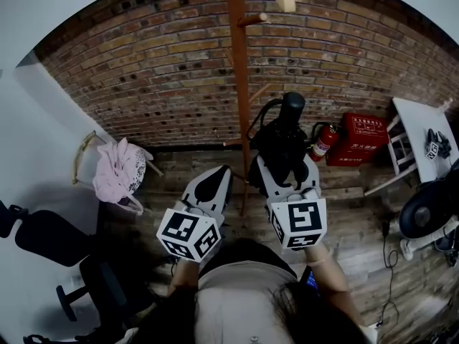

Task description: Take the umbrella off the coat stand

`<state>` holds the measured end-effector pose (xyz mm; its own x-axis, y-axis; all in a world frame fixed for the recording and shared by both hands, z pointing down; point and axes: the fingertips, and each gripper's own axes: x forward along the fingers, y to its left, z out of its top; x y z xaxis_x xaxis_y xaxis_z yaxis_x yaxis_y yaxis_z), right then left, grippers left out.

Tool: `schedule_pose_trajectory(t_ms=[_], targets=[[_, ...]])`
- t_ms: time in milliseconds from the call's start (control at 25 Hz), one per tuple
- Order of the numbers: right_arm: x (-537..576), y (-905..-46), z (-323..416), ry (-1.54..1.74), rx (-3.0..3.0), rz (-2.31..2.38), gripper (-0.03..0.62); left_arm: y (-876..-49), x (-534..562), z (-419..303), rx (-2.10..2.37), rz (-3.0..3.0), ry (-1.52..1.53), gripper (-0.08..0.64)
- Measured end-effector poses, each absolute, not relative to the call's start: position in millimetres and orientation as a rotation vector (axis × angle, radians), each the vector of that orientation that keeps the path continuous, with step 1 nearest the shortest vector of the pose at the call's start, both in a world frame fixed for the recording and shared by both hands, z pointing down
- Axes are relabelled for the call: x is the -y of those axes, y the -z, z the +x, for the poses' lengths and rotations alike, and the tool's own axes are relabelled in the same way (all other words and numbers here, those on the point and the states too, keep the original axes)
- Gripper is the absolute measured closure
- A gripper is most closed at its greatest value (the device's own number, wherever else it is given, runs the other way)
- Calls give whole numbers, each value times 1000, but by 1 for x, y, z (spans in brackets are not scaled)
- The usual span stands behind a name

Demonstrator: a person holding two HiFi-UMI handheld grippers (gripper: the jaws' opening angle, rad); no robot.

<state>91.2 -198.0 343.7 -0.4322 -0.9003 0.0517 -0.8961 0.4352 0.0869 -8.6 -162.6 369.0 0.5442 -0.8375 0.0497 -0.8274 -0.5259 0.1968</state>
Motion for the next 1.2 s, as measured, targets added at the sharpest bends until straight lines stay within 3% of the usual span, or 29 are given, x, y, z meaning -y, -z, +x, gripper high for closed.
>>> schedule_pose_trajectory(t_ms=[1200], targets=[[154,-347,54,51,2424,1751,316,-368,137,-45,1191,2643,70,551]])
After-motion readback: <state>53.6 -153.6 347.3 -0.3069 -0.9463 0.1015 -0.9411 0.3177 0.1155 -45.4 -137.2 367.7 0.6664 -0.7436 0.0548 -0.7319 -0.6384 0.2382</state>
